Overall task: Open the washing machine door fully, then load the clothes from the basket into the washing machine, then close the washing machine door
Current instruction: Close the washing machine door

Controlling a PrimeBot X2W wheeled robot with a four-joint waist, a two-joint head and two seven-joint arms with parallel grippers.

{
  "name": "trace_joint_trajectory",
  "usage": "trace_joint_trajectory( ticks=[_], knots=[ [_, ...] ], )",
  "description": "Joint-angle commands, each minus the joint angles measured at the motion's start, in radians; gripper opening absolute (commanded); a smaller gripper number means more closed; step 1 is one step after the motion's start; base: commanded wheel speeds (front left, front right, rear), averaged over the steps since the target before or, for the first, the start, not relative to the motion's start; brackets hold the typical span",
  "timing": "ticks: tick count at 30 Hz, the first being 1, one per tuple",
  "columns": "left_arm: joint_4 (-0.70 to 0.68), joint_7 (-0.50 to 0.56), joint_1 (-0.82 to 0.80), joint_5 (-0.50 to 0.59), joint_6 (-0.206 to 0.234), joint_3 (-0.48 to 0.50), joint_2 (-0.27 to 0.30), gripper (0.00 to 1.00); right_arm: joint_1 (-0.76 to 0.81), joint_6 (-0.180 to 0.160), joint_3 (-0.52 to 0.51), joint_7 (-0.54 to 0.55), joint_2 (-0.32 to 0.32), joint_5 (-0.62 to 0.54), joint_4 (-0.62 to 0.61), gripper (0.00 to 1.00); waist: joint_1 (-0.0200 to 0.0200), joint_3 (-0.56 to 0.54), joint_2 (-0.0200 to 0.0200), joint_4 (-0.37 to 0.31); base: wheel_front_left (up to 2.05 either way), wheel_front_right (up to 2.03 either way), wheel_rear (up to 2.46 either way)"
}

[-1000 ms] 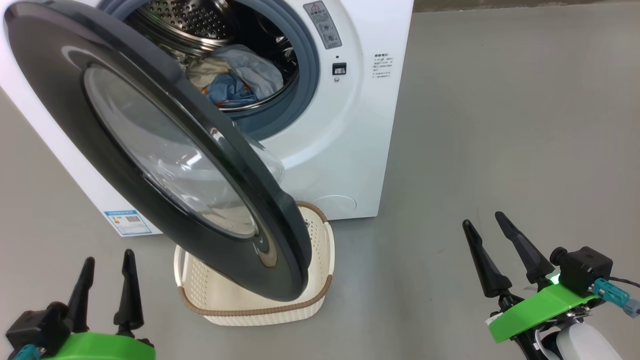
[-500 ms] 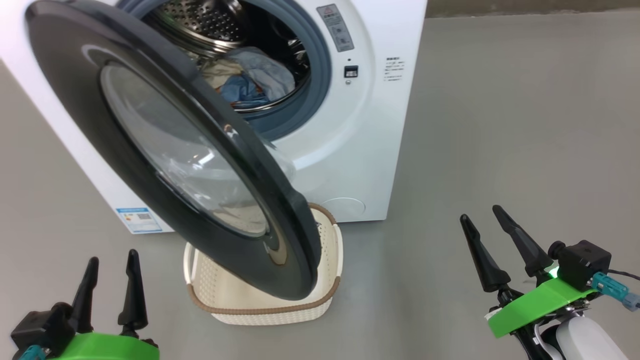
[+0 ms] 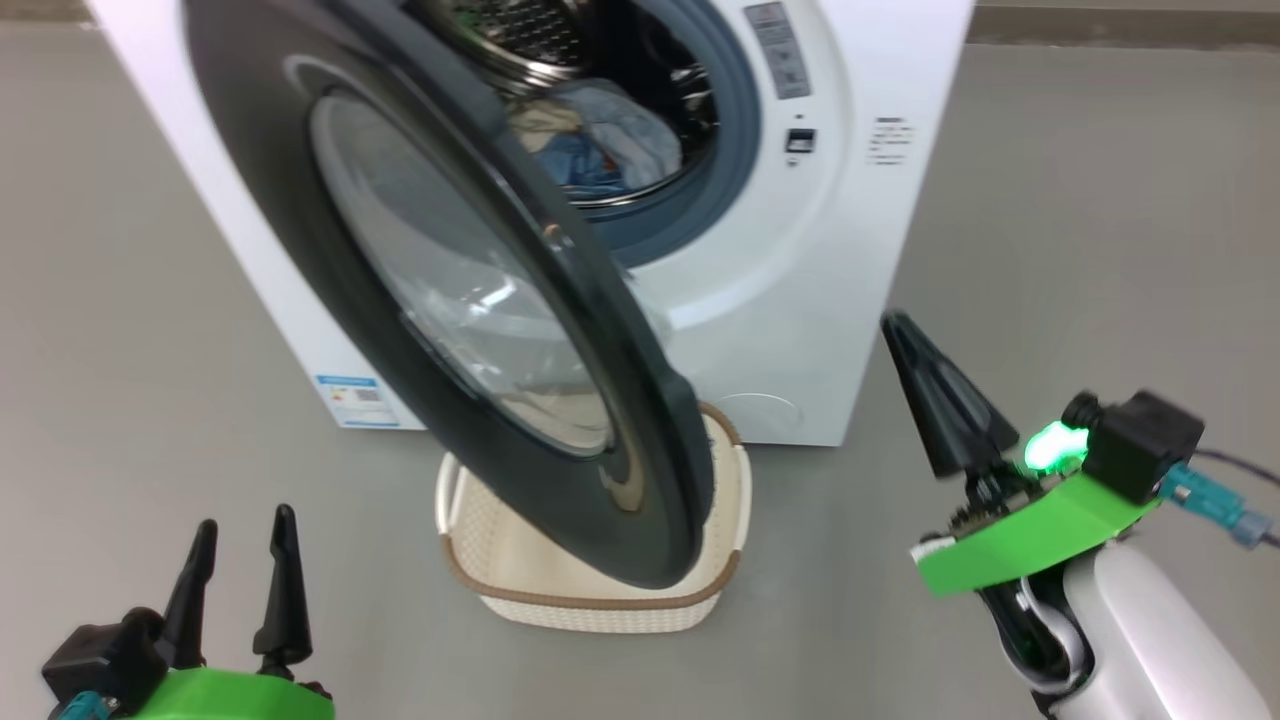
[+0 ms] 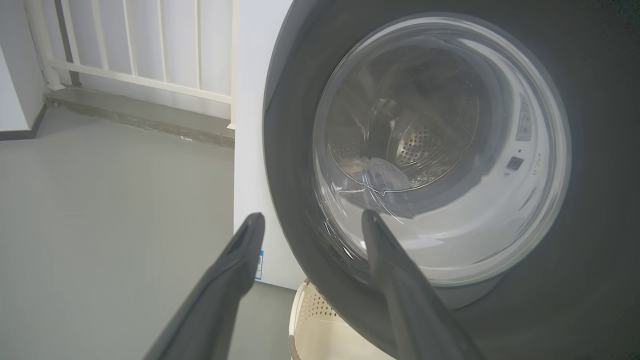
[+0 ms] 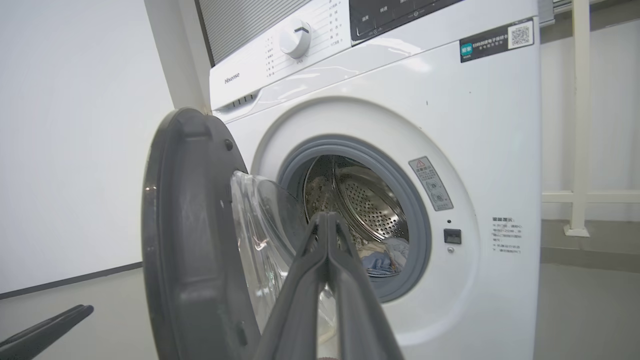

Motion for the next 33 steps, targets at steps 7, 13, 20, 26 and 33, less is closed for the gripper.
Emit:
trace_joint_trajectory(
  ticks=[7, 13, 20, 26, 33],
  knots=[
    [-0.005, -0.006, -0.031, 0.012, -0.006, 0.014, 0.007, 1.0, -0.08, 0.002, 0.099, -0.005, 0.005, 0.034, -0.205, 0.0, 0.0, -0.015, 0.0, 0.089, 0.0, 0.0, 0.0],
    [0.006, -0.006, -0.032, 0.013, -0.007, 0.007, 0.003, 1.0, -0.085, 0.002, 0.237, -0.005, -0.003, 0.034, -0.282, 0.0, 0.0, -0.025, 0.0, 0.128, 0.0, 0.0, 0.0],
    [0.011, -0.006, -0.031, 0.009, -0.009, 0.005, -0.002, 1.0, -0.082, 0.002, 0.363, -0.003, -0.053, 0.023, -0.204, 0.0, 0.0, -0.028, 0.0, 0.167, 0.0, 0.0, 0.0],
    [0.01, -0.006, -0.03, 0.006, -0.01, 0.006, -0.006, 1.0, -0.079, 0.002, 0.409, 0.007, -0.075, 0.003, -0.083, 0.0, 0.0, -0.019, 0.0, 0.19, 0.0, 0.0, 0.0],
    [0.005, -0.006, -0.038, 0.003, -0.01, 0.011, -0.01, 1.0, -0.094, 0.002, 0.413, 0.0, -0.088, 0.015, 0.064, 0.0, 0.0, 0.012, 0.0, 0.214, 0.0, 0.0, 0.0]
  ],
)
